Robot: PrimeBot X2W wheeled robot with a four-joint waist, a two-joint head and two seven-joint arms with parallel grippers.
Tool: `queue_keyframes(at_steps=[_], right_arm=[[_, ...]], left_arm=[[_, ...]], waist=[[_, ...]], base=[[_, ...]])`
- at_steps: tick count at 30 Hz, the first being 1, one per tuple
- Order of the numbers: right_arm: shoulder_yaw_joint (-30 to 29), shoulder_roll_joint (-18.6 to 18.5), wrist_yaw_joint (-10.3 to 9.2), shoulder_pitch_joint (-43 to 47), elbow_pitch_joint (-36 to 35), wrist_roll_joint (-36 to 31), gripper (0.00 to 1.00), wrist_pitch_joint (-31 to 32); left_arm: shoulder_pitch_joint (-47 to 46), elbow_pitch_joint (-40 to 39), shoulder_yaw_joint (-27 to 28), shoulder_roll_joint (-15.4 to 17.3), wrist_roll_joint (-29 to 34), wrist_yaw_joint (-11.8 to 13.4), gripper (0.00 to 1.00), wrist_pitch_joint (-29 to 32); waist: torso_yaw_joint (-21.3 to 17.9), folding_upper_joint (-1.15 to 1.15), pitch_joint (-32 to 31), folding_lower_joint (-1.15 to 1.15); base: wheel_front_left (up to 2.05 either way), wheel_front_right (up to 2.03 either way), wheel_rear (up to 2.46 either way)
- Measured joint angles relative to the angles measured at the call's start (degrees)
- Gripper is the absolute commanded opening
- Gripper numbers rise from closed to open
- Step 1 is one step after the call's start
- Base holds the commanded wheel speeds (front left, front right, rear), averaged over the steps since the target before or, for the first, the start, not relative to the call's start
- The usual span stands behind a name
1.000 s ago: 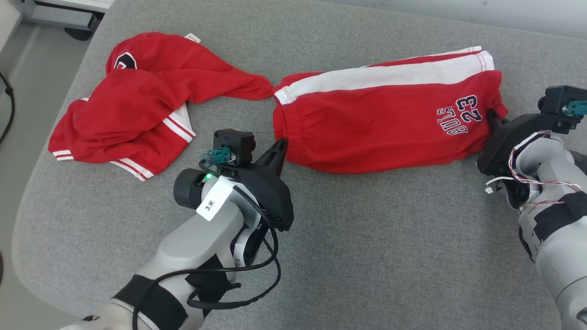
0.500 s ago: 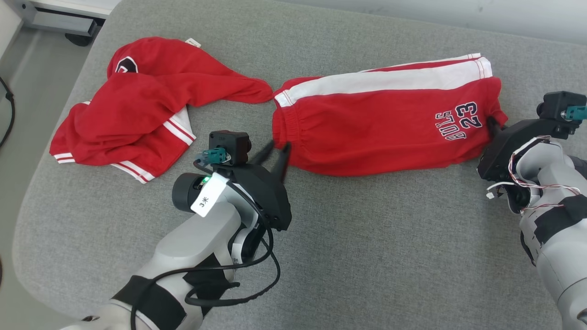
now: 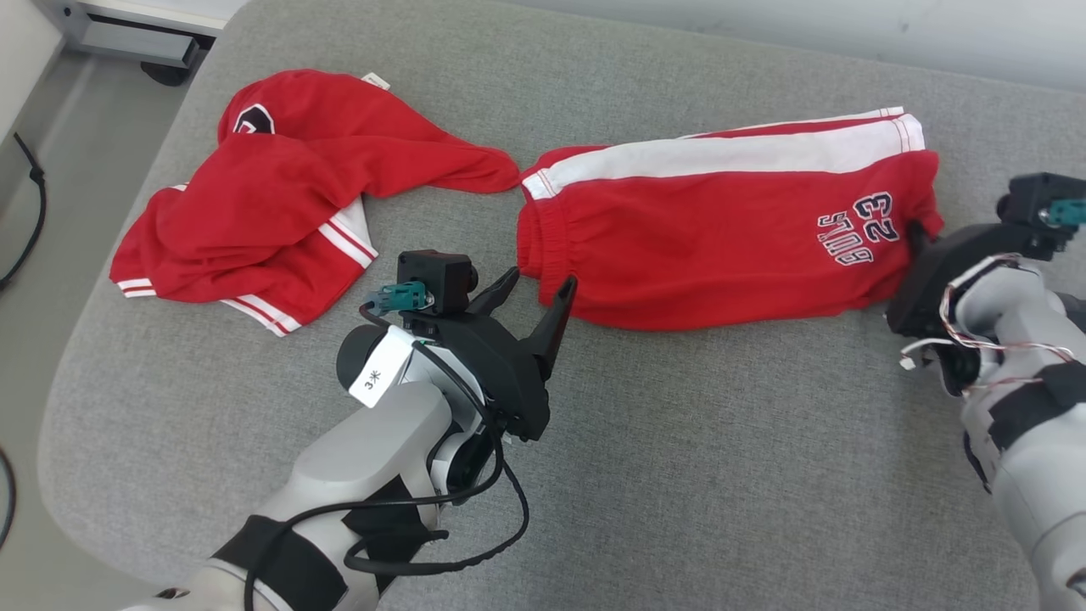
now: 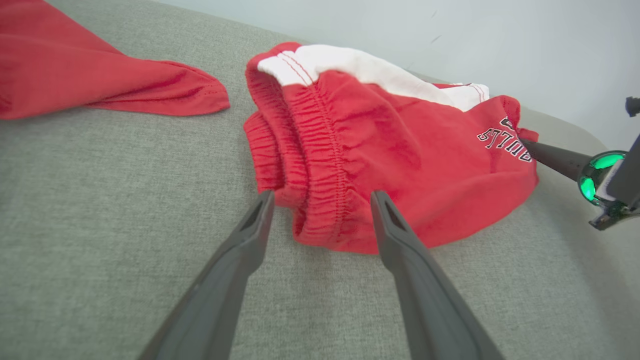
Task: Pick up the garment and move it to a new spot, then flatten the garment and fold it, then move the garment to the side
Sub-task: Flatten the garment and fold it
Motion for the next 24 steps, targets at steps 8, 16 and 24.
queue_keyframes(at_steps=[8, 16, 24], right_arm=[[0.6, 1.4, 0.42, -1.8, 0.2, 0.0, 0.0, 0.0], [0.6, 1.3, 0.43, -1.8, 0.7, 0.0, 0.0, -0.5], [0.6, 0.9, 0.84, -1.8, 1.3, 0.0, 0.0, -1.1]], left_arm=[[0.0, 0.1, -0.4, 0.0, -0.5, 0.0, 1.0, 0.1], [-0.4, 0.5, -1.4, 0.0, -0.5, 0.3, 0.0, 0.4], [-0.6, 1.9, -1.6, 0.0, -0.5, 0.3, 0.0, 0.4]], waist=[[-1.4, 0.0, 0.6, 0.0], [-2.1, 0.0, 1.1, 0.0], [-2.0, 0.0, 1.2, 0.0]], base=[[0.0, 0.0, 0.0], [0.0, 0.0, 0.0], [0.0, 0.0, 0.0]])
